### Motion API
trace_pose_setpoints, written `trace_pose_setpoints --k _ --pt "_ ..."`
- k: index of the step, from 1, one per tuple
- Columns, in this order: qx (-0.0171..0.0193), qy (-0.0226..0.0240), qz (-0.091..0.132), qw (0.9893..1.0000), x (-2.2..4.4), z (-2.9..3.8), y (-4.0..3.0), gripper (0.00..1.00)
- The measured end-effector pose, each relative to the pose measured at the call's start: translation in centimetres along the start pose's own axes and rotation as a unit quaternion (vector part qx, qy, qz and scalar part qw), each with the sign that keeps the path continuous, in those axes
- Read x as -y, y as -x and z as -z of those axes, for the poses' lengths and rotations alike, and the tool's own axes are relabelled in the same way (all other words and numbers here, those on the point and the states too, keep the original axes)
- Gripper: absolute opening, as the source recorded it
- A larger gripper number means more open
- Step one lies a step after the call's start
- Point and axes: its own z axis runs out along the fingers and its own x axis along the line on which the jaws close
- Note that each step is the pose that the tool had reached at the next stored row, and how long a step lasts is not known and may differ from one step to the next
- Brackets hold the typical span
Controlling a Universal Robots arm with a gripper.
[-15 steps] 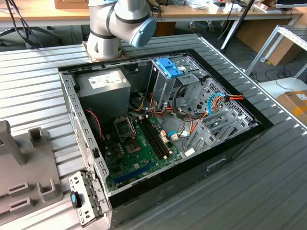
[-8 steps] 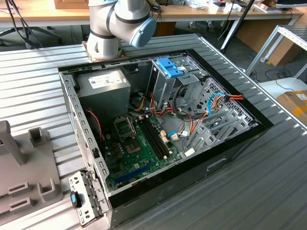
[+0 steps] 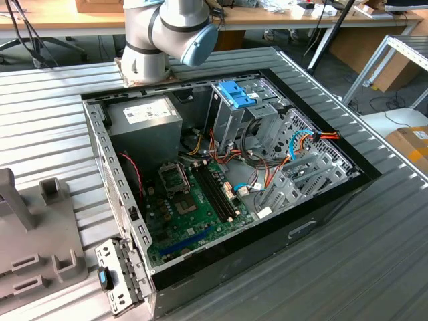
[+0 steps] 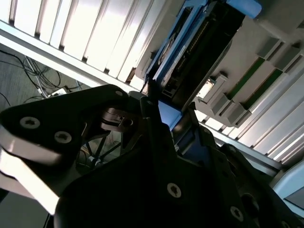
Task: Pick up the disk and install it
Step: 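Pick up the disk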
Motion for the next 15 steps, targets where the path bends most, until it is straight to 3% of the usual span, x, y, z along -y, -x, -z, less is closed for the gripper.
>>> trace_pose_setpoints --k 3,6,7,11,15 --pt "0.0000 0.0000 0.003 1.0000 0.01 2.38 0.07 0.37" --pt "0.0000 -0.0001 0.004 1.0000 0.02 3.50 0.10 0.37" --pt "0.0000 -0.0002 0.005 1.0000 0.02 4.28 0.13 0.37" --pt "0.0001 -0.0002 0.007 1.0000 0.03 6.02 0.18 0.37" --pt "0.0001 -0.0003 0.010 1.0000 0.04 8.21 0.24 0.37"
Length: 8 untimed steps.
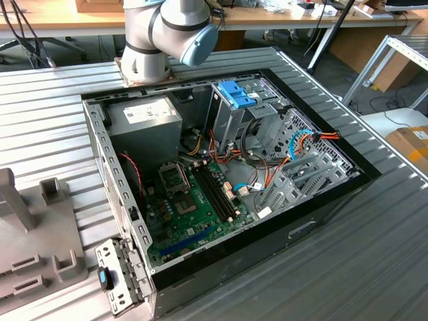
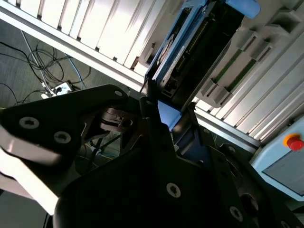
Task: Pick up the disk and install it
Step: 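Pick up the disk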
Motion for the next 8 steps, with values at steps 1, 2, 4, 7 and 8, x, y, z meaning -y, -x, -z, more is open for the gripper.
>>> trace_pose_setpoints --k 1,2,4,7,8 --pt "0.0000 0.0000 0.001 1.0000 0.00 0.66 0.02 0.37" --pt "0.0000 0.0000 0.001 1.0000 0.01 1.03 0.03 0.37" --pt "0.0000 -0.0001 0.003 1.0000 0.01 2.44 0.07 0.37" --pt "0.0000 -0.0001 0.003 1.0000 0.02 3.05 0.09 0.37" --pt "0.0000 -0.0001 0.003 1.0000 0.02 3.05 0.09 0.37"
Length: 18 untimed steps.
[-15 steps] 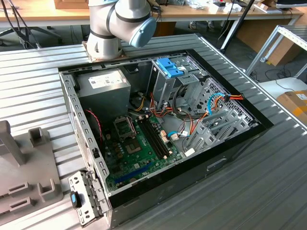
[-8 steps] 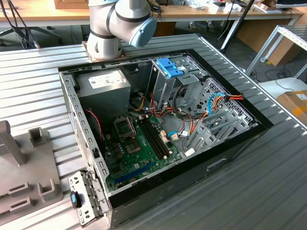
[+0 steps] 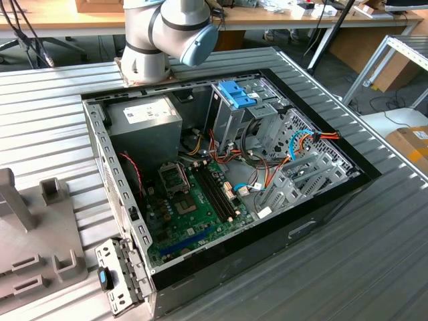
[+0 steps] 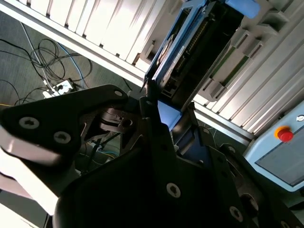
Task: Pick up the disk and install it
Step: 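Pick up the disk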
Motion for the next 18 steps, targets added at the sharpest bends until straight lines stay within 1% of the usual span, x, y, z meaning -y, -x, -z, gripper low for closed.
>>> trace_pose_setpoints --k 14,17,18 --pt "0.0000 0.0000 0.000 1.0000 0.00 0.06 0.00 0.37" --pt "0.0000 0.0000 0.001 1.0000 0.01 0.88 0.02 0.37" --pt "0.0002 0.0001 0.002 1.0000 0.01 1.53 0.05 0.37"
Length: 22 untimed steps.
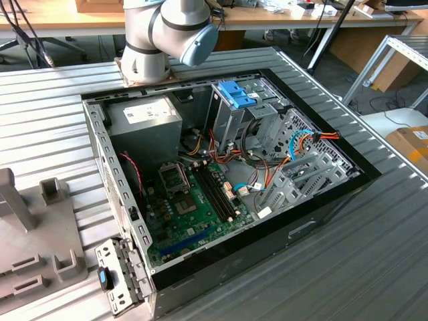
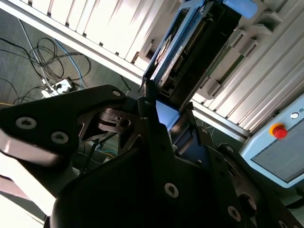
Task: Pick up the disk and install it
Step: 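Pick up the disk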
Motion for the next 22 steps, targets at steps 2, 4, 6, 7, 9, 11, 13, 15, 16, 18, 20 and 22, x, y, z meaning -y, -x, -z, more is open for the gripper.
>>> trace_pose_setpoints --k 2,4,6,7,9,11,13,15,16,18,20,22 --pt "0.0003 0.0001 0.002 1.0000 0.01 0.62 0.02 0.37" --pt "0.0005 0.0003 0.005 1.0000 0.02 1.38 0.04 0.37" --pt "0.0008 0.0003 0.007 1.0000 0.02 1.92 0.06 0.37" --pt "0.0010 0.0004 0.009 1.0000 0.02 2.12 0.06 0.37" --pt "0.0014 0.0004 0.012 0.9999 0.02 2.56 0.08 0.37" --pt "0.0017 0.0005 0.015 0.9999 0.03 3.03 0.09 0.37" --pt "0.0018 0.0006 0.017 0.9998 0.03 3.24 0.10 0.37" --pt "0.0019 0.0005 0.018 0.9998 0.03 3.24 0.10 0.37" --pt "0.0019 0.0006 0.018 0.9998 0.03 3.24 0.10 0.37" --pt "0.0024 0.0004 0.018 0.9998 0.02 3.27 0.10 0.37" --pt "0.0025 0.0002 0.018 0.9998 0.02 3.68 0.11 0.37" --pt "0.0024 0.0005 0.018 0.9998 0.04 4.27 0.13 0.37"
